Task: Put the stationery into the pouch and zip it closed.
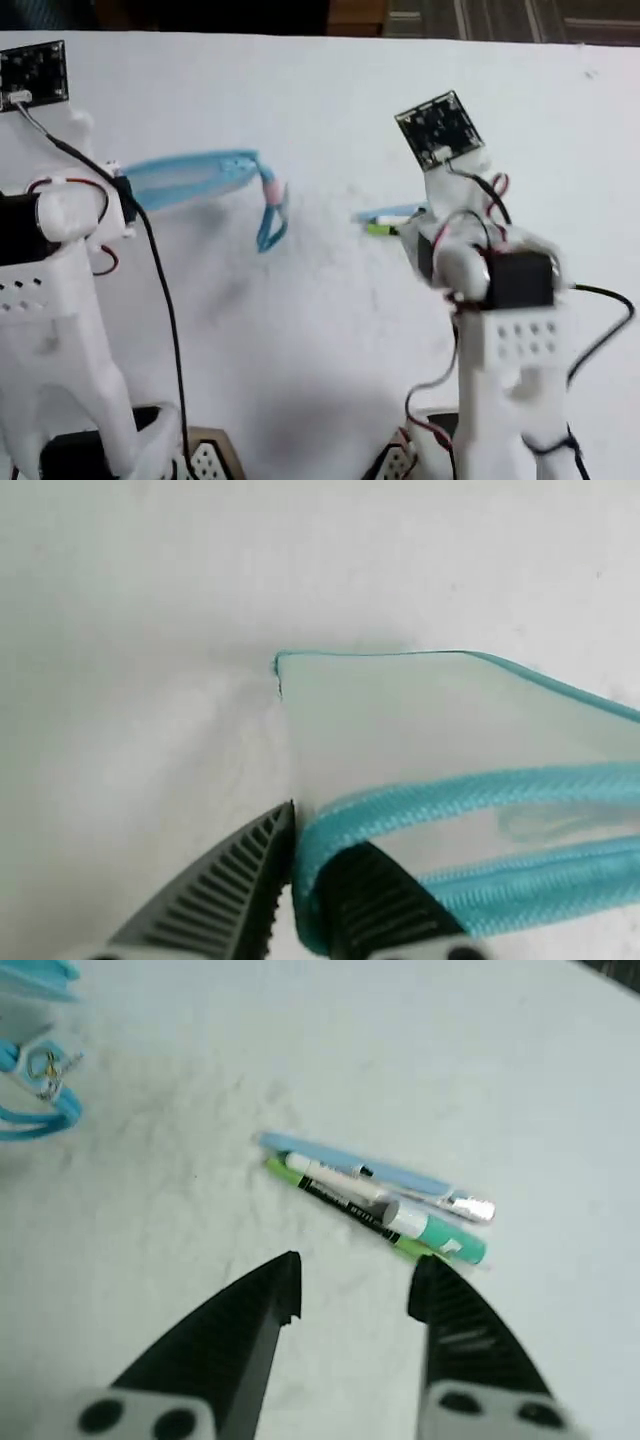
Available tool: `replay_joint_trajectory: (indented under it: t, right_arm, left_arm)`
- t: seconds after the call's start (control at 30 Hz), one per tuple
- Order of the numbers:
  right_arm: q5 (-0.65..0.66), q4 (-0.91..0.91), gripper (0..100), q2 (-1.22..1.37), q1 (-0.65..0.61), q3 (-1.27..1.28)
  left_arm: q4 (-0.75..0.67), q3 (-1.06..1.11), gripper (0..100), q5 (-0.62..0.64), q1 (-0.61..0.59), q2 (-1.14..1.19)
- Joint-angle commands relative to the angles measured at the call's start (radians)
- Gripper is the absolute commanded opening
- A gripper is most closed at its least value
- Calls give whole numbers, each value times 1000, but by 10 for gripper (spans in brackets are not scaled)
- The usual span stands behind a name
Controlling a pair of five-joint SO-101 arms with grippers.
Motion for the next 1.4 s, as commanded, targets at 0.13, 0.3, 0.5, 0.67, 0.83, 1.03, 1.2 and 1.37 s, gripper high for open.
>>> replay_joint_trajectory:
  t: [0.13, 0.3, 0.5, 0.67, 0.83, 1.03, 1.2, 1.37]
  right_arm:
    - [-63, -107, 154, 344, 68, 12]
    - [-147, -104, 241, 581, 166, -144]
    - [-618, -15, 187, 782, 269, -345]
    - [-937, -5, 181, 895, 269, -457]
    - [-1134, -41, 181, 1006, 272, -559]
    - [-1200, -117, 180, 1167, 271, -638]
    - [-1267, -220, 180, 1326, 285, -680]
    - [-1266, -189, 104, 1400, 289, -732]
  left_arm:
    - [-5, -5, 22, -14, -8, -31]
    - [-18, -3, 22, -46, -10, -31]
    - [-15, -3, 22, -43, -10, -31]
    - [-14, 0, 22, -41, -10, -31]
    - [-11, 3, 22, -41, -5, -31]
    - [-14, 3, 22, -41, -8, -31]
    - [-17, 2, 22, -41, -10, -31]
    - [-17, 3, 22, -41, -10, -31]
